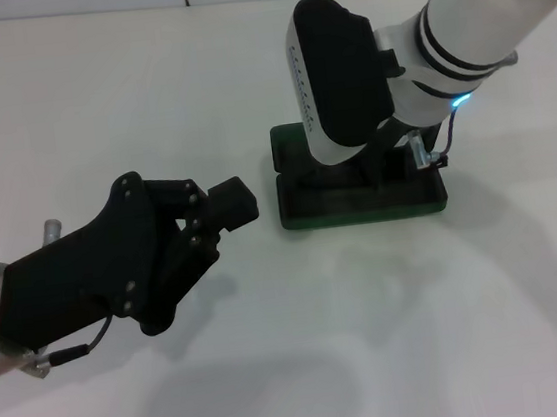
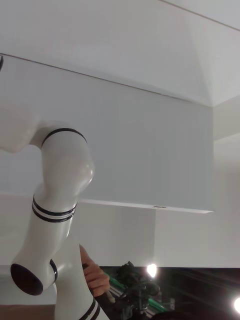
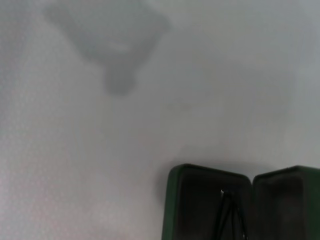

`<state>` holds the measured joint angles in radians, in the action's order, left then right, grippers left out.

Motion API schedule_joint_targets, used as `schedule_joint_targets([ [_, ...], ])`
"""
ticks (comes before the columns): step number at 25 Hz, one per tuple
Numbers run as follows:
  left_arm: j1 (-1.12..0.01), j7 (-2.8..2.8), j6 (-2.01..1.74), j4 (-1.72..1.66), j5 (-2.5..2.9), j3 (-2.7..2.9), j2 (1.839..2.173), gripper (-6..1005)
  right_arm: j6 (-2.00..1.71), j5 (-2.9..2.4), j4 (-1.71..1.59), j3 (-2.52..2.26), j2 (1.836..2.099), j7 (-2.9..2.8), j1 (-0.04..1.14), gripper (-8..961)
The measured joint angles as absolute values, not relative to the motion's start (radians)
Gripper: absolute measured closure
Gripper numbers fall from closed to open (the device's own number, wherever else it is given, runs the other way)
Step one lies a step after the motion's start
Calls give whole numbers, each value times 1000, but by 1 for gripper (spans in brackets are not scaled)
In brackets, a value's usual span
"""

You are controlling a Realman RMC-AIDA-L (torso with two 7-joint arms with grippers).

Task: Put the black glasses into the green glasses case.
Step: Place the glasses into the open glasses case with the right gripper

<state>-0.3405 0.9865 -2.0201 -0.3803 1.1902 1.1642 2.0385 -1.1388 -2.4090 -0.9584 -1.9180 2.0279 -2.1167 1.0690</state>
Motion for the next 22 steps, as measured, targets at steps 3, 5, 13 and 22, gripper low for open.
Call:
schedule_joint_targets([
  [3, -340, 984, -2020, -375, 1190, 1163, 2039, 957, -1139, -2416, -967, -1919, 2028, -2117, 1067, 860],
  [5, -340, 984, -2020, -371, 1190, 1158, 2039, 957, -1140, -2416, -967, -1919, 2028, -2118, 1067, 860],
  [13, -336, 983, -2020, -371, 1191, 1152, 2040, 956, -1139, -2416, -969, -1931, 2028, -2118, 1063, 860],
  [22, -335, 985, -2020, -370, 1190, 1152, 2044, 956, -1116, -2416, -970, -1926, 2028, -2139, 1060, 803],
])
